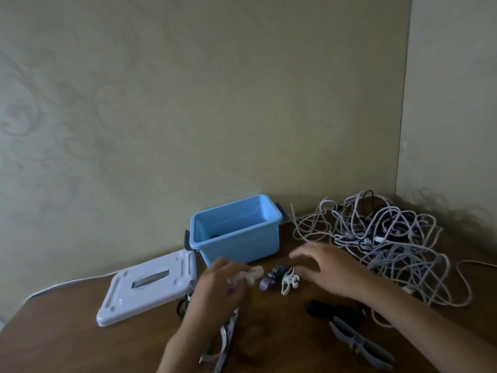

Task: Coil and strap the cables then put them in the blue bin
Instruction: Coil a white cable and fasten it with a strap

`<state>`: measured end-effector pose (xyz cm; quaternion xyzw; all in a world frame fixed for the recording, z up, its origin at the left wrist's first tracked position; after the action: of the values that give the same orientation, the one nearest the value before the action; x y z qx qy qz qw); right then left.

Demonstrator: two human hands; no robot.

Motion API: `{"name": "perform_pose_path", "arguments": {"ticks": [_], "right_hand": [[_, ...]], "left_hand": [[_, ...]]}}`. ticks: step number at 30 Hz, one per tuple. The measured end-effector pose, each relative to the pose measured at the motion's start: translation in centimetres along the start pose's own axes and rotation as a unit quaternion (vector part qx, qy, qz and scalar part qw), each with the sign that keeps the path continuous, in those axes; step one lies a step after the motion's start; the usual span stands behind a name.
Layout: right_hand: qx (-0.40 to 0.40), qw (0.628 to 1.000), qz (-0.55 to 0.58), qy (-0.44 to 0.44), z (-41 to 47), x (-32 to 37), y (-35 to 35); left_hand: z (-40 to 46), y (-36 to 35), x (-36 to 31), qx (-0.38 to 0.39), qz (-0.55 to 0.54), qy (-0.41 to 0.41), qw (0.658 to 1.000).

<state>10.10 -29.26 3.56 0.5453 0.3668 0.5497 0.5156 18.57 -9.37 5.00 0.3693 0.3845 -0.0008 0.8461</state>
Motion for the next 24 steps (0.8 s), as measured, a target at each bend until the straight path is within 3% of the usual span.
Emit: {"name": "perform_pose_path", "arguments": {"ticks": [2, 6, 11, 14, 17, 19, 24], "right_hand": [[0.098, 0.995, -0.013, -0.015, -3.6, -0.8, -2.1], [0.169, 0.983, -0.070, -0.009, -7.6, -1.4, -5.2], [0.088, 0.986, -0.138, -0.032, -9.3, -1.6, -8.0], [0.000, 0.983, -0.181, -0.043, -9.3, -1.8, -8.0], [-0.023, 0.983, -0.177, -0.042, -8.5, -1.8, -7.5], [-0.037, 0.987, -0.151, -0.036, -8.0, -1.6, -6.7], [-0.047, 0.994, -0.096, -0.026, -8.3, -1.4, -5.8]], "left_hand": [[1.4, 2.8, -0.5, -0.057, -0.007, -0.002, 0.998], [5.5, 6.8, -1.2, -0.113, 0.000, -0.042, 0.993], [9.6, 7.5, 2.0, -0.145, 0.035, 0.025, 0.988], [9.4, 5.3, 4.1, -0.099, 0.158, 0.094, 0.978], [7.7, 2.1, 1.0, -0.104, 0.179, -0.011, 0.978], [6.1, -1.4, -1.5, -0.059, 0.165, -0.064, 0.982], [3.2, -10.2, 0.5, 0.134, 0.130, 0.066, 0.980]]}}
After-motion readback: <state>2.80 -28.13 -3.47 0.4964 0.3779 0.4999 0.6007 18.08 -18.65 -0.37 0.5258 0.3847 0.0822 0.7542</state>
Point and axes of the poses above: each hand's wrist, its own z-axis towards the middle knuckle, its own y-axis out of the back of the hand, x = y × z, the point moved 10 cm from there along z, towards the middle knuckle, and after that the axes turned 15 degrees about -z, right-handed, at the moved point
